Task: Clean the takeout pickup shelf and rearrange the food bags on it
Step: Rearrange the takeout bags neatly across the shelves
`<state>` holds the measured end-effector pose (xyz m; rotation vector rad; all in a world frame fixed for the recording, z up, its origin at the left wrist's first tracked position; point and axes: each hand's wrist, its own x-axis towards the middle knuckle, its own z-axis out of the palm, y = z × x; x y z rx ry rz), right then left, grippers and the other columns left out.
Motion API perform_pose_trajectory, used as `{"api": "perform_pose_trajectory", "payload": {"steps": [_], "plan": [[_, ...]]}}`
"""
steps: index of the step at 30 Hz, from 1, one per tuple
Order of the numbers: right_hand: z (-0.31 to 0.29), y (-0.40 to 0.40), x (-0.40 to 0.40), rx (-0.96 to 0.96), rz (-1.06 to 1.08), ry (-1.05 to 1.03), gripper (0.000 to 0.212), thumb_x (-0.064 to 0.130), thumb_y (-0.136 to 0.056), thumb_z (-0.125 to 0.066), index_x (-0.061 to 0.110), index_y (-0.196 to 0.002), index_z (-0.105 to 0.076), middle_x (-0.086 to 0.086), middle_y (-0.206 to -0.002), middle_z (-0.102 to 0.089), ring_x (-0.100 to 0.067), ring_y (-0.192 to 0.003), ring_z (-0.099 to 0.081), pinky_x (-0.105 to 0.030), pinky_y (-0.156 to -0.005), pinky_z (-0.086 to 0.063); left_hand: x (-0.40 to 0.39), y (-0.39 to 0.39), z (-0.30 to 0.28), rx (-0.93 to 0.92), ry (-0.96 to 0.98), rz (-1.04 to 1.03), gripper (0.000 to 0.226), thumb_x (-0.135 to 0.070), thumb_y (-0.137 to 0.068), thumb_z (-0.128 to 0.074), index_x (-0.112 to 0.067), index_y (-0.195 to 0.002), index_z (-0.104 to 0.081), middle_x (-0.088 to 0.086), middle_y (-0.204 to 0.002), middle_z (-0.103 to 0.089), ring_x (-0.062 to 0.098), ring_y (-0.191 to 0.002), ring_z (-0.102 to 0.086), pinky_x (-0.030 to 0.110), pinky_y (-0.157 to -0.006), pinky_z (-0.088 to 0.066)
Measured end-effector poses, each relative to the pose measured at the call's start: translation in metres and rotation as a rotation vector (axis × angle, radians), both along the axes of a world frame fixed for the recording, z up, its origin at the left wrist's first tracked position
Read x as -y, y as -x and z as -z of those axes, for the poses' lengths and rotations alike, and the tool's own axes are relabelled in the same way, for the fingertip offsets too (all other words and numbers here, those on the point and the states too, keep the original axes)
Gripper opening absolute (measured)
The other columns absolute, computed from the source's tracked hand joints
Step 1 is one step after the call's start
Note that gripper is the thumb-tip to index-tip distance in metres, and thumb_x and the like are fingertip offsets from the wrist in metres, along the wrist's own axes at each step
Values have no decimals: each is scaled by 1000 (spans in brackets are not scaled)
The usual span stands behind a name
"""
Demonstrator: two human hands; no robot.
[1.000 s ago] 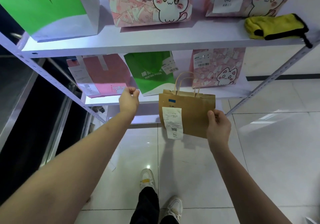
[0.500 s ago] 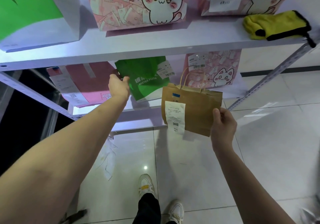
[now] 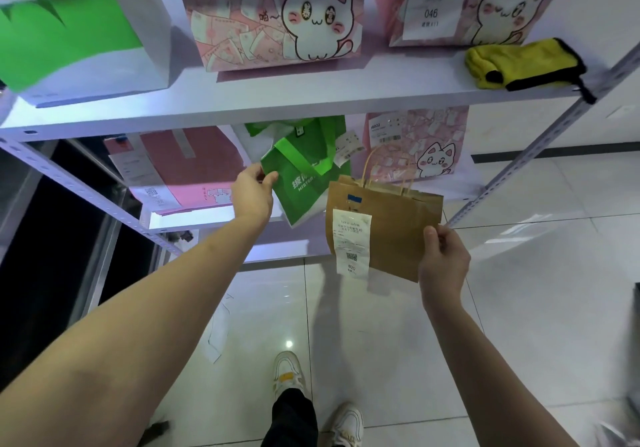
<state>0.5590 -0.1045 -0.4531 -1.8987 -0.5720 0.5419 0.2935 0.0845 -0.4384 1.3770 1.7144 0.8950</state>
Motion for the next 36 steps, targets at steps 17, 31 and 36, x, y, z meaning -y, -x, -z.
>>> {"api": "perform_pose_trajectory", "payload": {"steps": [17, 31, 36], "plan": [[-31, 13, 55, -78, 24, 40, 20, 31, -105, -53, 19, -98, -67, -2, -93, -67, -18, -86, -59, -37, -79, -49, 137, 30, 2, -84, -76, -16, 11, -25, -98, -62, -19, -100, -72, 0, -83, -73, 26, -78, -69, 50, -73, -62], [-38, 48, 20, -2, -56, 11, 17, 26, -107, -50, 15, -106, -63, 9, -88, -59, -14, -82, -55, -31, -78, -41, 180, 113, 55, -224, 128, -174, 20, -24, -98, -64, -19, -78, -62, 3, -72, -66, 32, -68, -66, 53, -66, -62], [-28, 70, -21, -2, -59, -46, 15, 23, -107, -51, 13, -104, -62, 8, -84, -57, -6, -73, -52, -24, -70, -39, 179, 139, 69, -246, 189, -214, 26, -23, -96, -65, -14, -74, -56, 8, -68, -62, 39, -69, -63, 52, -65, -61]]}}
